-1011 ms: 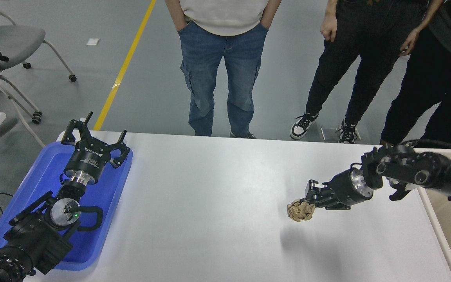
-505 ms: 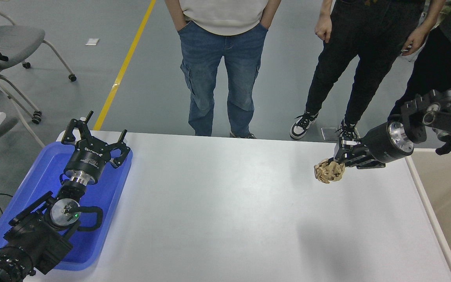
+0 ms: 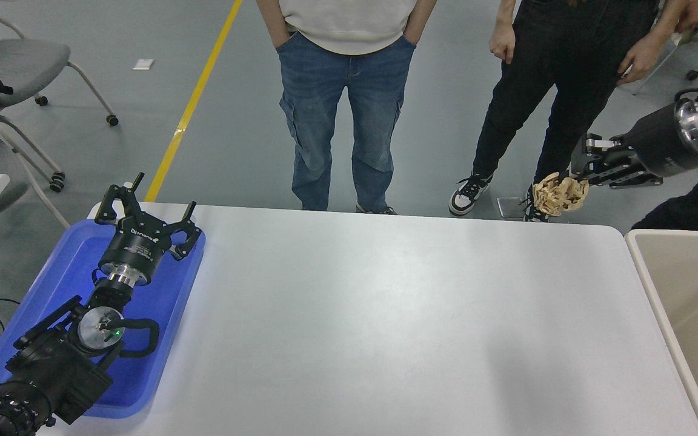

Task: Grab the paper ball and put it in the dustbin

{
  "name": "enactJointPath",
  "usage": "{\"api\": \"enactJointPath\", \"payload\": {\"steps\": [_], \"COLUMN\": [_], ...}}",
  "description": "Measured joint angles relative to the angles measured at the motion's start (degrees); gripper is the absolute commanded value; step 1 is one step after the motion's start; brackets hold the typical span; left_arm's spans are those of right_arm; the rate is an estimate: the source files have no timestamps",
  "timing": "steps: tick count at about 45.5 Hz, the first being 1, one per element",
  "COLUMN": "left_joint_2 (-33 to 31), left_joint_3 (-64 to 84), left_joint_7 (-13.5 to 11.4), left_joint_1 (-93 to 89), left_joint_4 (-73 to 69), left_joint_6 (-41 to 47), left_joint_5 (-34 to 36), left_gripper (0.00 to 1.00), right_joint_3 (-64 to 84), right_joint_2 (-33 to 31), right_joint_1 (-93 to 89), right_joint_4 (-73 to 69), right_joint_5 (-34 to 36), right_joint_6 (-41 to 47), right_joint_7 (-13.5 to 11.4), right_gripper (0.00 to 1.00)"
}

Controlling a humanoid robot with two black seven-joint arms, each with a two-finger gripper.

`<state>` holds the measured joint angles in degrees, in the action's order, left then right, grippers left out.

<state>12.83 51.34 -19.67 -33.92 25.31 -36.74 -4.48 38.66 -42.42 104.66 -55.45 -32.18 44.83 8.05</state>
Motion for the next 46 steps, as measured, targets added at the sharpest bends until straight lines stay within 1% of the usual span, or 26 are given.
{"api": "enactJointPath", "payload": {"steps": [27,35,46], "left_joint_2": [0.0,0.0,0.0], "left_joint_3": [0.0,0.0,0.0], "left_joint_7": [0.0,0.0,0.0], "left_joint_1": [0.0,0.0,0.0], "left_joint_4": [0.0,0.0,0.0], "left_joint_6": [0.0,0.0,0.0], "left_joint_5": [0.0,0.0,0.0], "left_gripper": [1.0,1.0,1.0], "right_joint_3": [0.5,0.5,0.5], "right_joint_2": [-0.9,-0.9,-0.7], "right_joint_1": [1.3,-1.2,-8.8], "right_joint_4": [1.7,6.1,17.4], "right_joint_5": [-2.4,-2.9,-2.8], "right_joint_6": [0.2,0.2,0.2], "right_joint_7": [-0.5,-0.5,-0.5], "right_gripper": [0.0,0.0,0.0]}}
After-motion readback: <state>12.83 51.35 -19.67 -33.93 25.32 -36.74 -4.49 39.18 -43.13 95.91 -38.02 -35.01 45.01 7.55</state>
